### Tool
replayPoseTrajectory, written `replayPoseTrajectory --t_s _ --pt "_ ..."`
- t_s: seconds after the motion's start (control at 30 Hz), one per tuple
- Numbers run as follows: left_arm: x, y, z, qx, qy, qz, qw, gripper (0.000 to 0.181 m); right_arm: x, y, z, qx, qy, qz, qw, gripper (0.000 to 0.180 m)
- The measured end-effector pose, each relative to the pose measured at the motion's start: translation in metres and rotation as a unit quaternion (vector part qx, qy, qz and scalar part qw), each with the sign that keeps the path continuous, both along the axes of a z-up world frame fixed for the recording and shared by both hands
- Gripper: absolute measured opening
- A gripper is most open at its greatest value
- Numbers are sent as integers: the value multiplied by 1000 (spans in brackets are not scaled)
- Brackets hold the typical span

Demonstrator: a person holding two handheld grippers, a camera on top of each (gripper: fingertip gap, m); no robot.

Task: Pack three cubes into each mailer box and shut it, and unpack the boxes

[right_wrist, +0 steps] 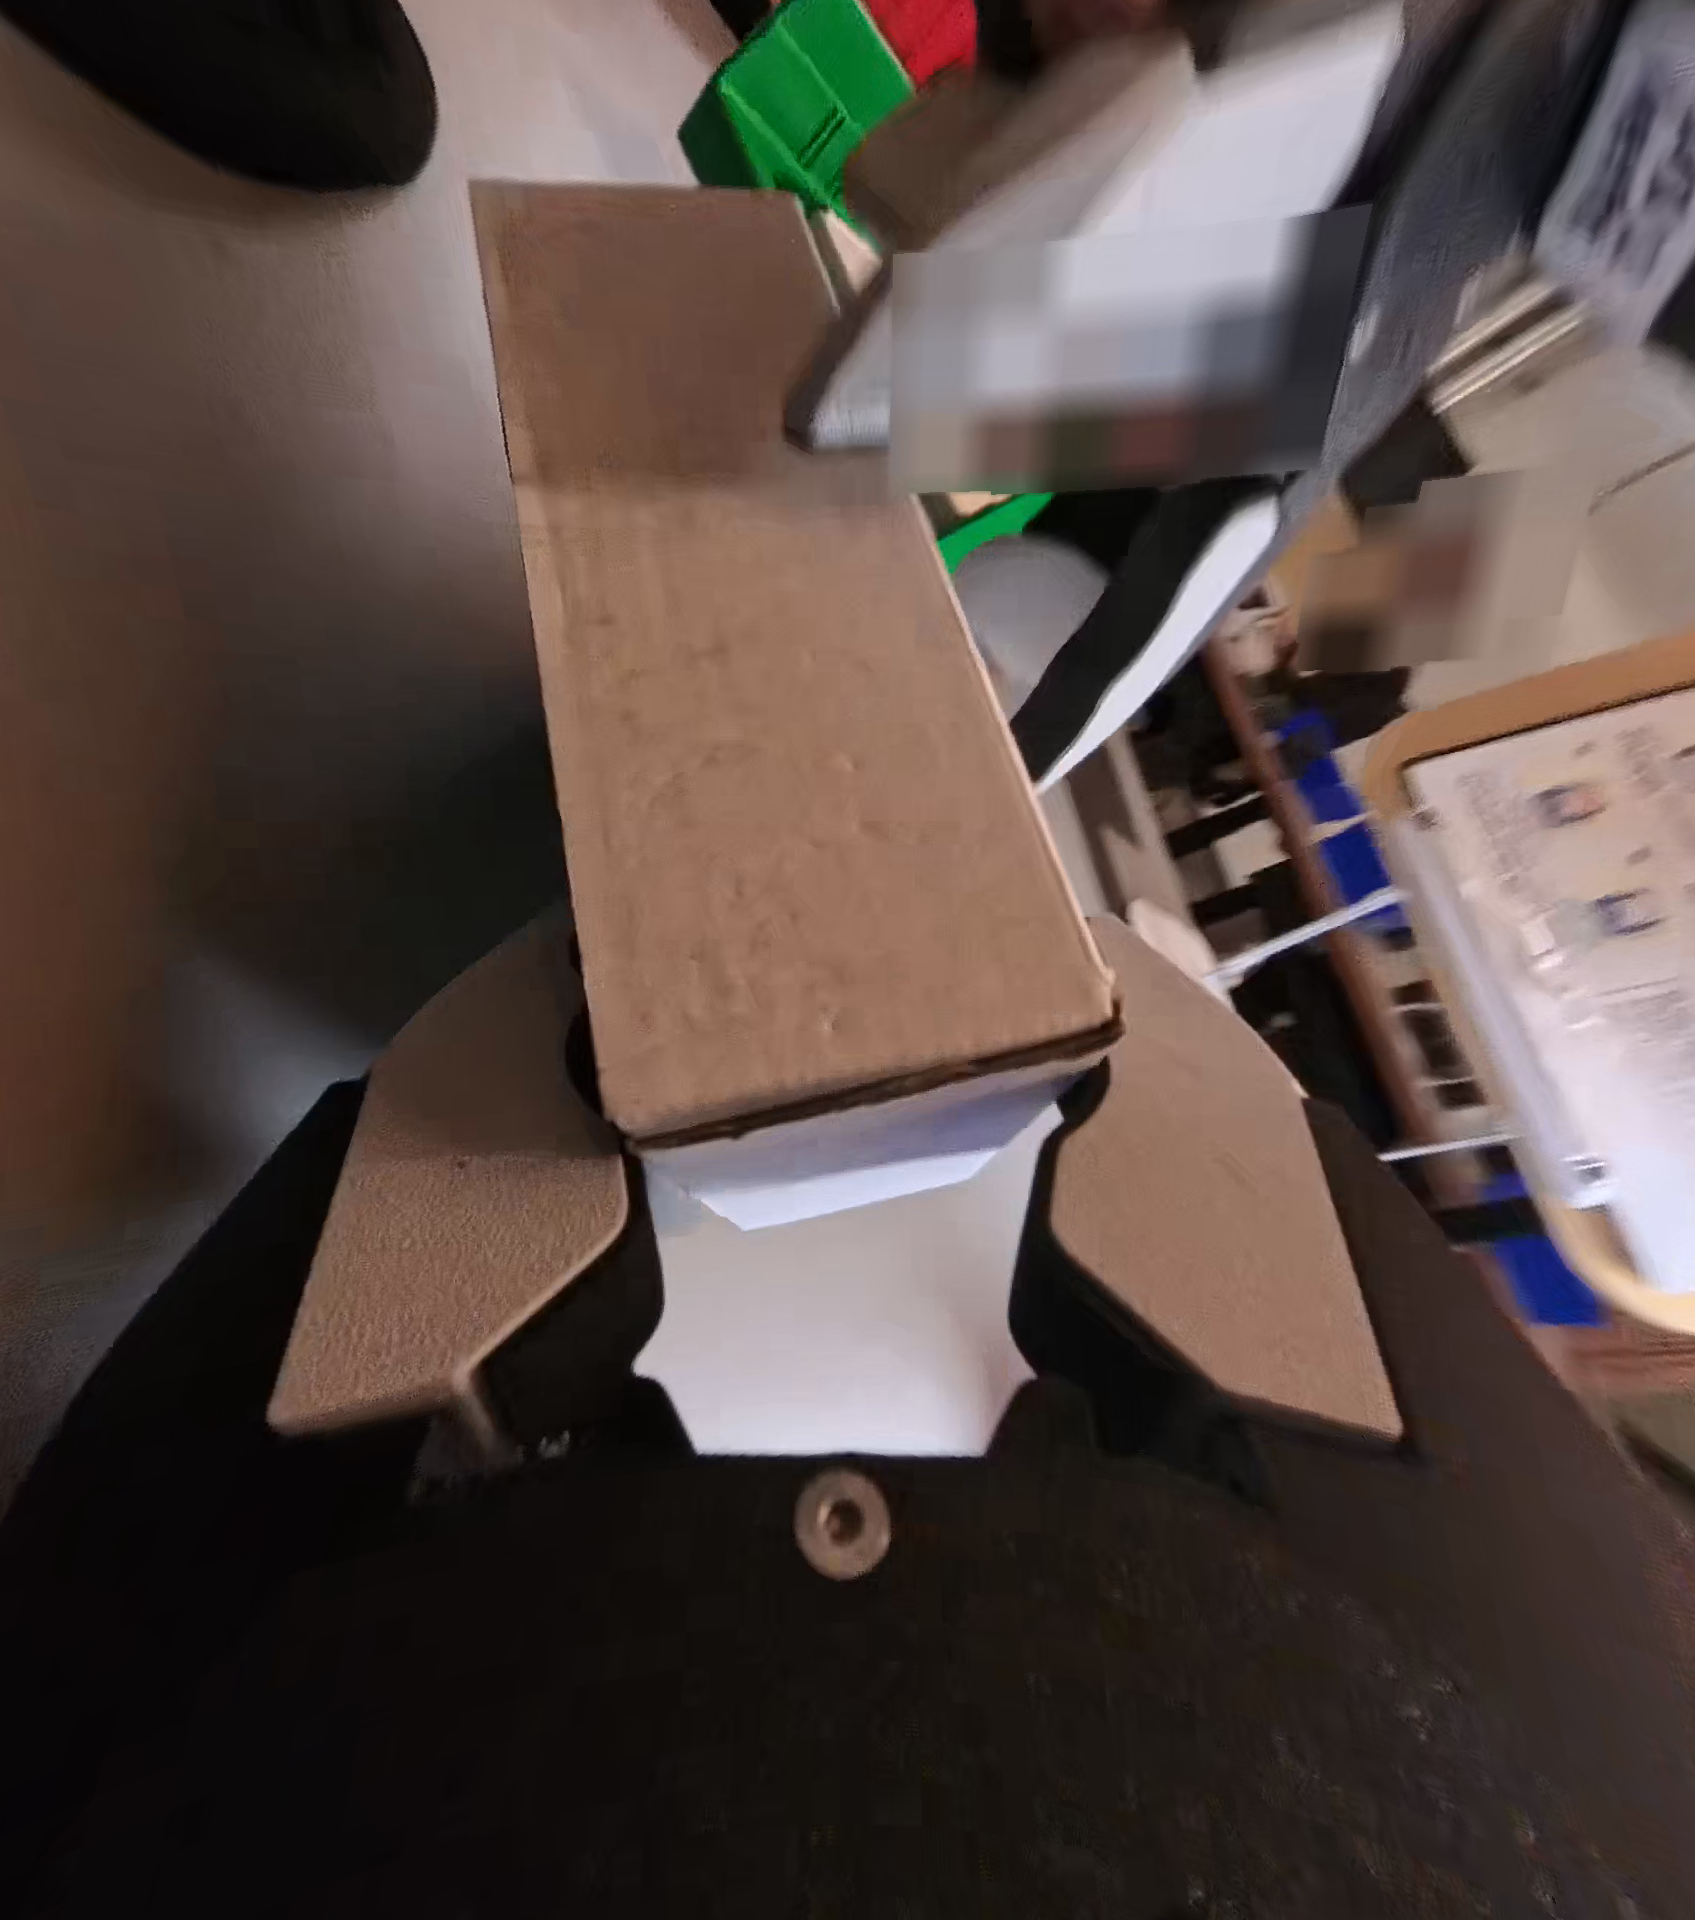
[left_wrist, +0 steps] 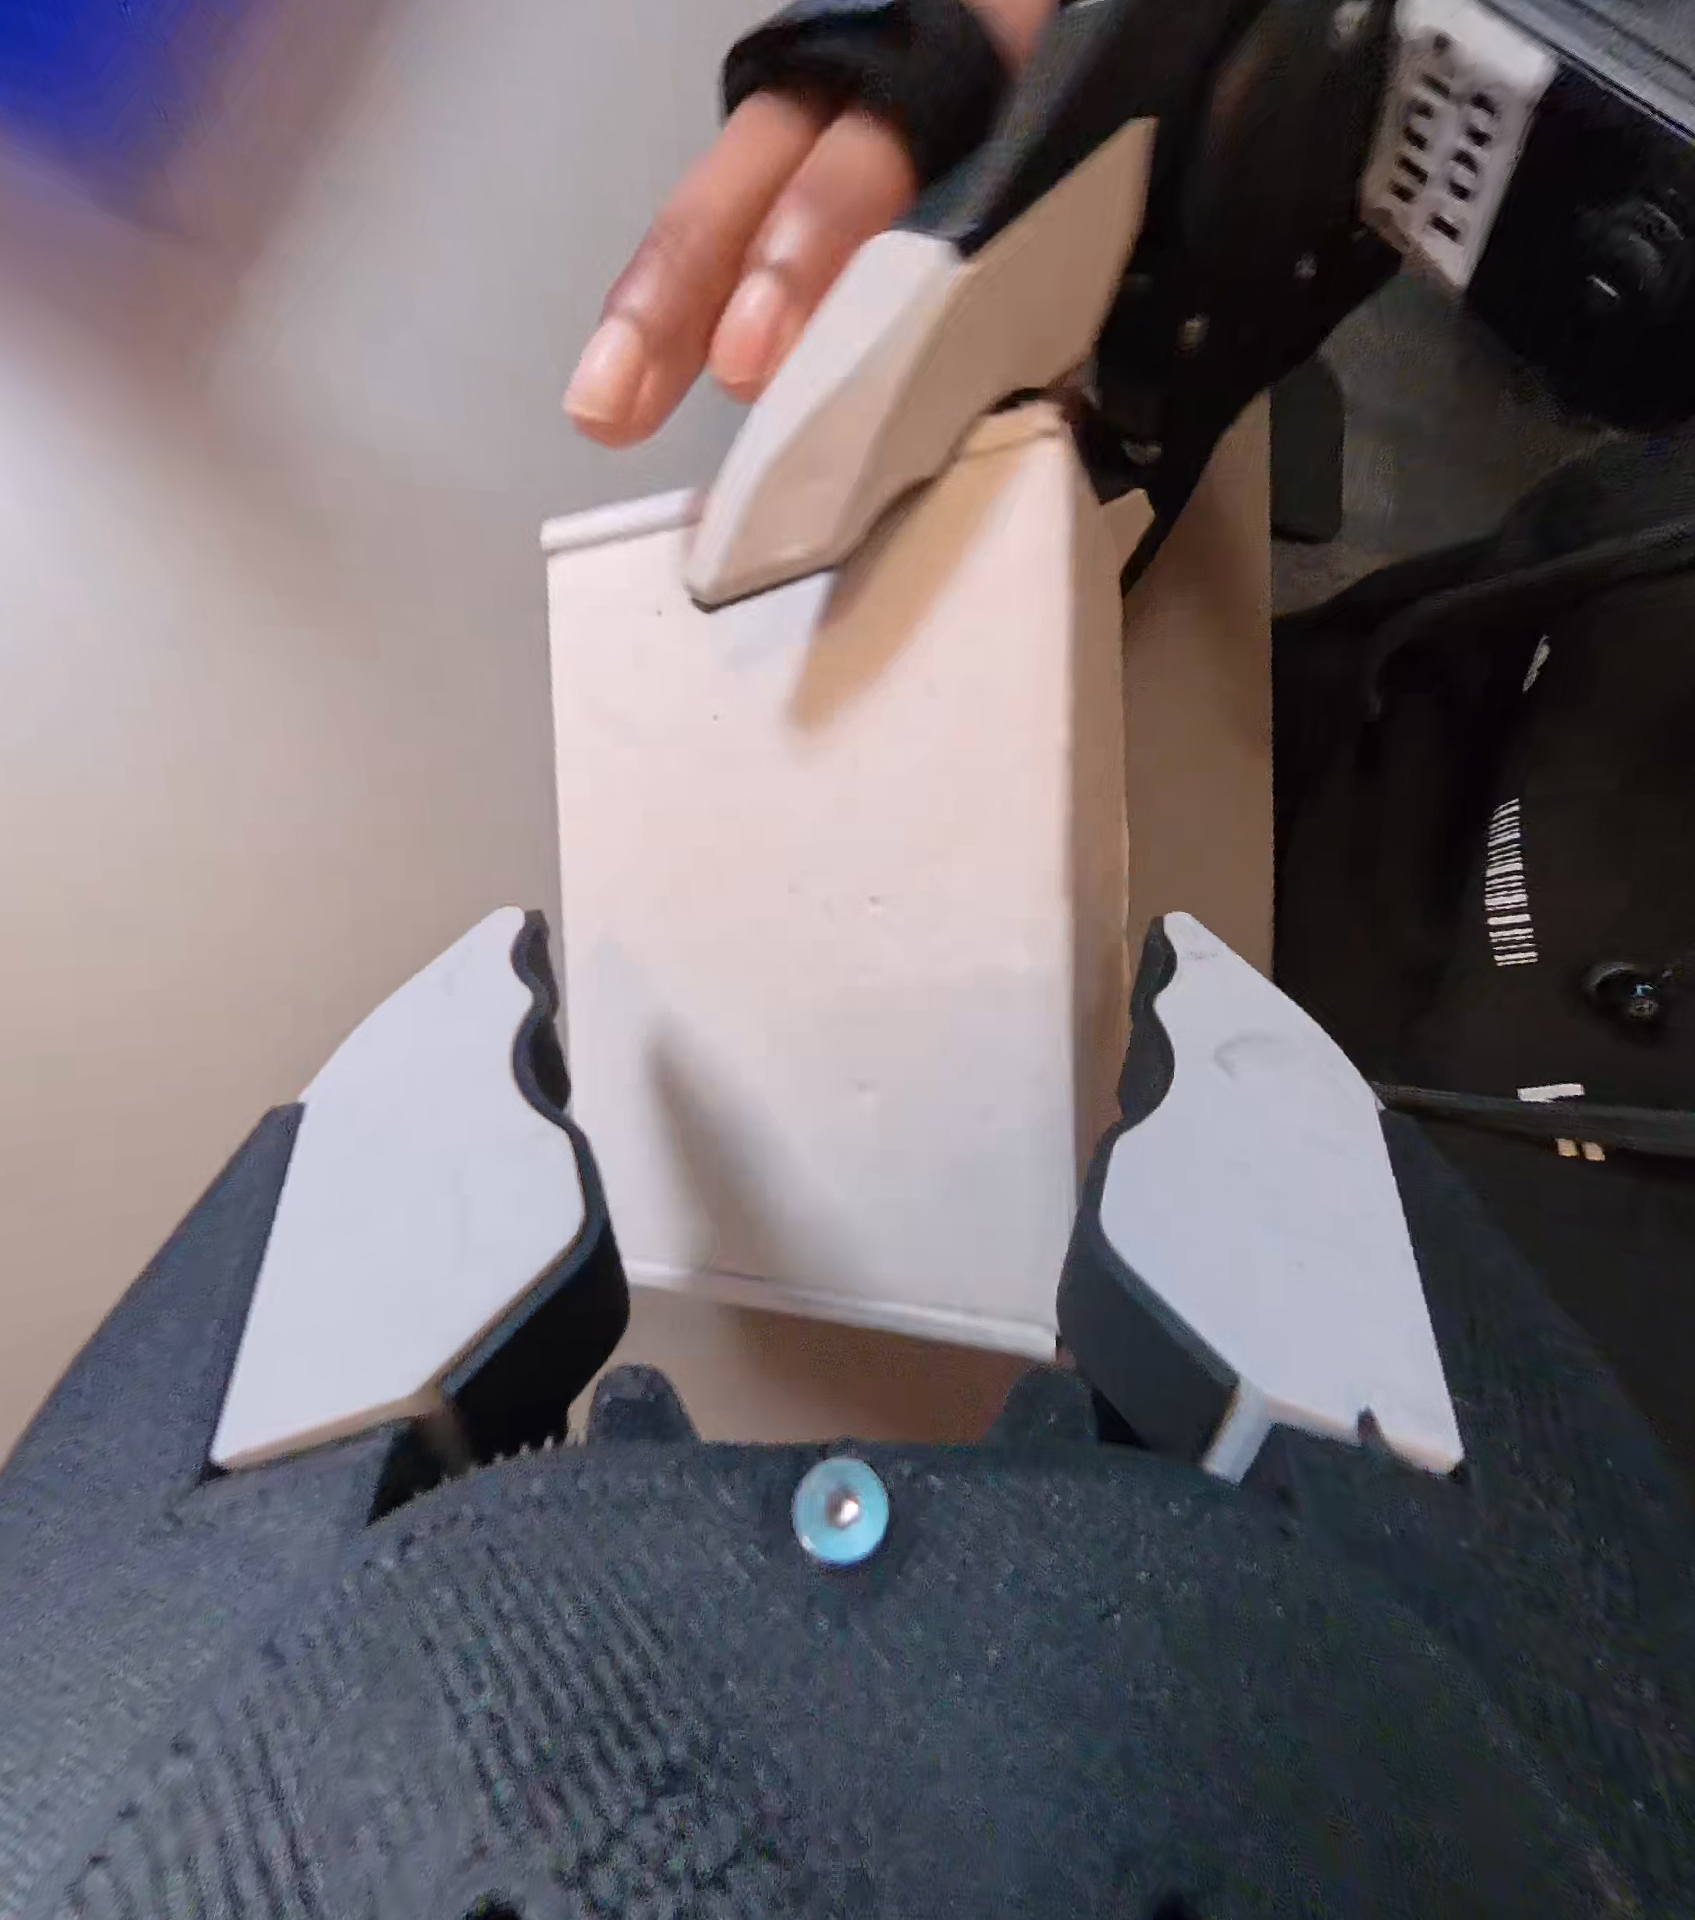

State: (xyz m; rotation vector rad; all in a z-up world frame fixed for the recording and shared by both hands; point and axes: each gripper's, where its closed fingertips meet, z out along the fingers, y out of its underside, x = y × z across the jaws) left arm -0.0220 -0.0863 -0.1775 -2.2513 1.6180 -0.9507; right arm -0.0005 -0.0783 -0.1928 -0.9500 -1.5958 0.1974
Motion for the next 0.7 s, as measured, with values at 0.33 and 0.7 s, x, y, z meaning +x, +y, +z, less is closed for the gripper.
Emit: replayPoseTrajectory --t_s 0.33,0.7 --pt "-20 0 6 192 -235 95 948 107 26 22 -3 -283 32 5 959 86" --pt "2 17 -27 259 -202 143 934 79 25 25 -5 -400 49 -30 915 85"
